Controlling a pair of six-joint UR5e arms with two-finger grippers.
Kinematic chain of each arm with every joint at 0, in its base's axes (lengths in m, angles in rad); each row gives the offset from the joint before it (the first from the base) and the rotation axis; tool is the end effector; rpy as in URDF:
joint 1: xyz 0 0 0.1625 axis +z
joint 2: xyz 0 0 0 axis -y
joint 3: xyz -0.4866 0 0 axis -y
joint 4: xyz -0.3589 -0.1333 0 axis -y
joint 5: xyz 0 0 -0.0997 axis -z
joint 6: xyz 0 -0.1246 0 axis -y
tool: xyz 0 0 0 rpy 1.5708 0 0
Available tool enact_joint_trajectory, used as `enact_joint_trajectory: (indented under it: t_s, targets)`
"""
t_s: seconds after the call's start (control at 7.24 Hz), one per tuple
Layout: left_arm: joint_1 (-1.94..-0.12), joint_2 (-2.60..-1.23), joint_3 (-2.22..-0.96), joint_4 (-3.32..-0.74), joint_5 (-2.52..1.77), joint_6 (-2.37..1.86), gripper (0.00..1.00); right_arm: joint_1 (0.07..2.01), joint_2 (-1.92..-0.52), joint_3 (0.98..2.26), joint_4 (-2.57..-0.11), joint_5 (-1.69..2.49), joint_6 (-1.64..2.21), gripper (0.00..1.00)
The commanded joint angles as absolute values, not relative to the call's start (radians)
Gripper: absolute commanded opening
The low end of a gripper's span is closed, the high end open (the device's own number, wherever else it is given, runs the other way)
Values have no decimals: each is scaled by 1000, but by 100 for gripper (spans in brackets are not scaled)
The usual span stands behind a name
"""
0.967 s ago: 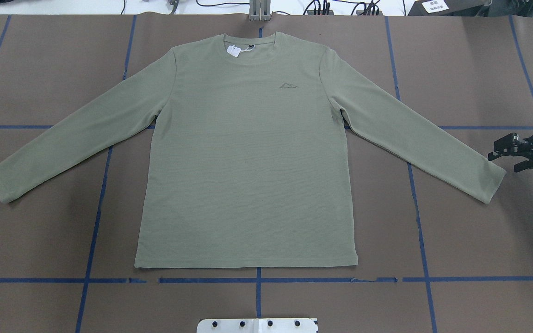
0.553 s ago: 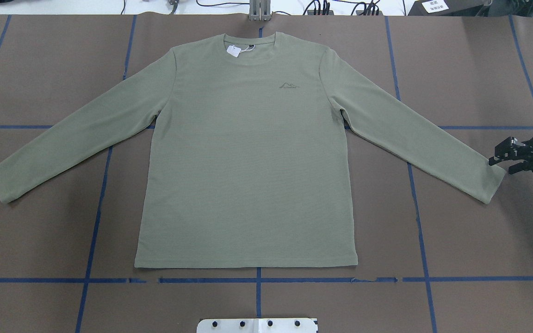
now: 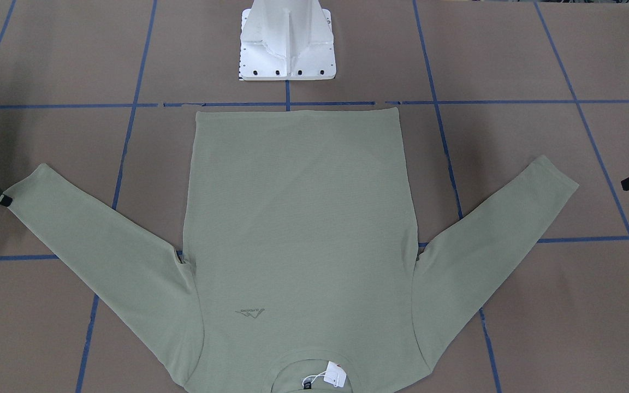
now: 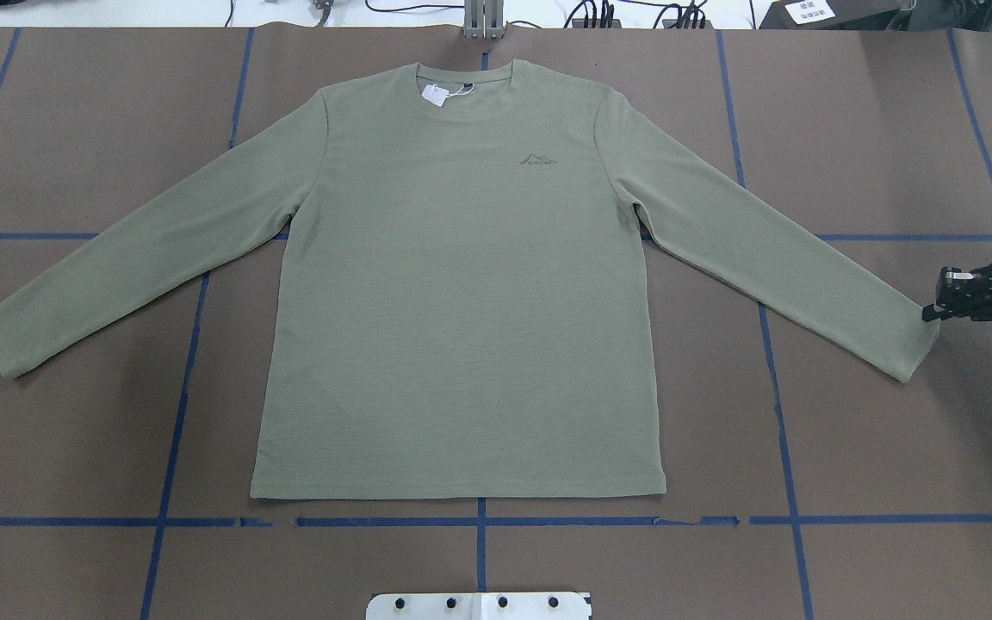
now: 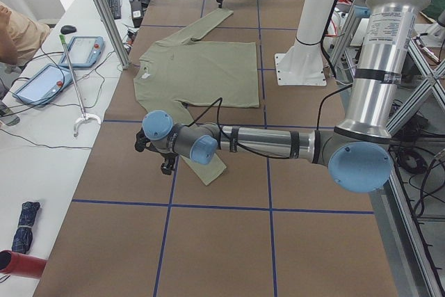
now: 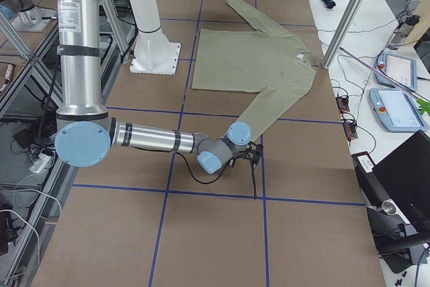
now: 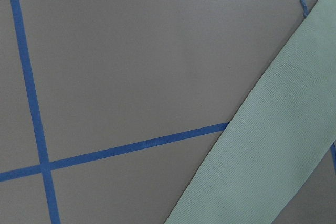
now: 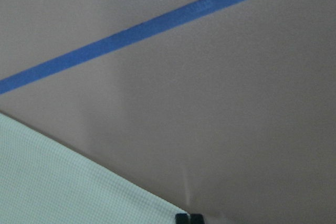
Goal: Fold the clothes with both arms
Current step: 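Lower the right gripper onto the sleeve cuff nearest it and grasp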
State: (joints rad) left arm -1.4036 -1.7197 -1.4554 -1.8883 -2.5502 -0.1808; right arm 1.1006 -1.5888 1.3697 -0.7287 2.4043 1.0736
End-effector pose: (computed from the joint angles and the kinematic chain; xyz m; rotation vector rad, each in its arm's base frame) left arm 0.0618 -0.5457 0.6626 0.1497 1.0100 0.1594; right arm -0.1770 -0.4389 0.7369 -0.1422 -0.9870 0.2934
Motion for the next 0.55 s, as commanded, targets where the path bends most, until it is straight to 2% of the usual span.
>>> enact_joint_trajectory:
  t_s: [0.0, 0.28, 0.41]
  targets:
    - [-1404, -1721, -1457, -1888, -2556, -183, 100, 1101, -1611, 1434, -707, 2418, 1095, 0]
    - [-1404, -1724, -1463, -1888, -2557, -184, 100, 1086, -1585, 1553, -719, 2415, 1247, 0]
    - [-1404, -1724, -1465, -1888, -2557, -183, 100, 1075, -1503, 1587, -724, 2404, 1411, 0]
